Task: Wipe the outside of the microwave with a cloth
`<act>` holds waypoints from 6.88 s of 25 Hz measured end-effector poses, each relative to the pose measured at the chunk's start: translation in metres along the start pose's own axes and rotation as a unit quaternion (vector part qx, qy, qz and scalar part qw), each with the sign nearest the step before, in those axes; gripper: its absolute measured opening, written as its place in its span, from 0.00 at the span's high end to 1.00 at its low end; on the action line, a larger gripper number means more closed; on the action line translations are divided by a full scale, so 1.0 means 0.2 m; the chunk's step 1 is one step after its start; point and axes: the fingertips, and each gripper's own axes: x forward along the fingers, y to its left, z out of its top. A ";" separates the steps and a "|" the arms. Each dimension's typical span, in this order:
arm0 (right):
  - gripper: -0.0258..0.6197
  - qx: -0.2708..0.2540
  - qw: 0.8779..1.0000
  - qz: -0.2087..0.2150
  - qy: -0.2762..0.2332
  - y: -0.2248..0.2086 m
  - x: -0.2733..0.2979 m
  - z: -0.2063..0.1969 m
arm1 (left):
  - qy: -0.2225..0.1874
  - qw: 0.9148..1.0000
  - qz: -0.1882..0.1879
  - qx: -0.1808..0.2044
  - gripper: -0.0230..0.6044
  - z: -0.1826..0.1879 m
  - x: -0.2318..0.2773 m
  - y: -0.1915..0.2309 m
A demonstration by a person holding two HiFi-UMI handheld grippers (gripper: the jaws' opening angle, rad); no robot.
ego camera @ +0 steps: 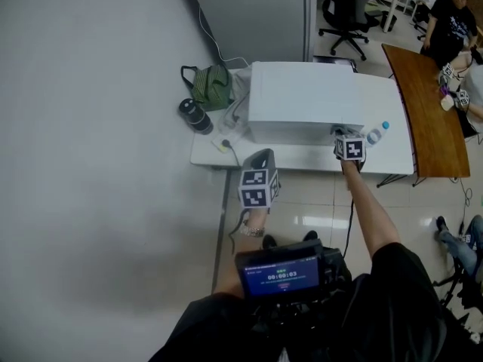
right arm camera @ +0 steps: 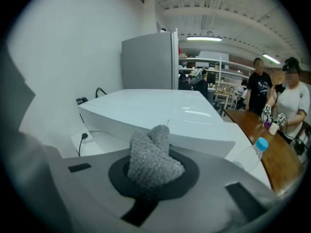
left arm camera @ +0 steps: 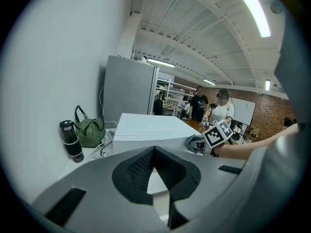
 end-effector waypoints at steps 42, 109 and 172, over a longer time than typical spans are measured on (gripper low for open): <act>0.94 -0.076 0.988 0.126 0.056 0.65 0.41 -0.12 | 0.023 0.999 0.049 -0.003 0.97 -0.10 -0.10 0.16; 0.94 -0.089 0.947 0.225 0.210 0.37 0.89 1.11 | 0.049 0.998 0.008 0.036 0.97 0.16 0.63 0.24; 0.94 -0.112 0.911 0.347 0.192 1.60 0.24 0.63 | 0.053 0.998 0.035 0.013 0.97 0.12 0.51 0.59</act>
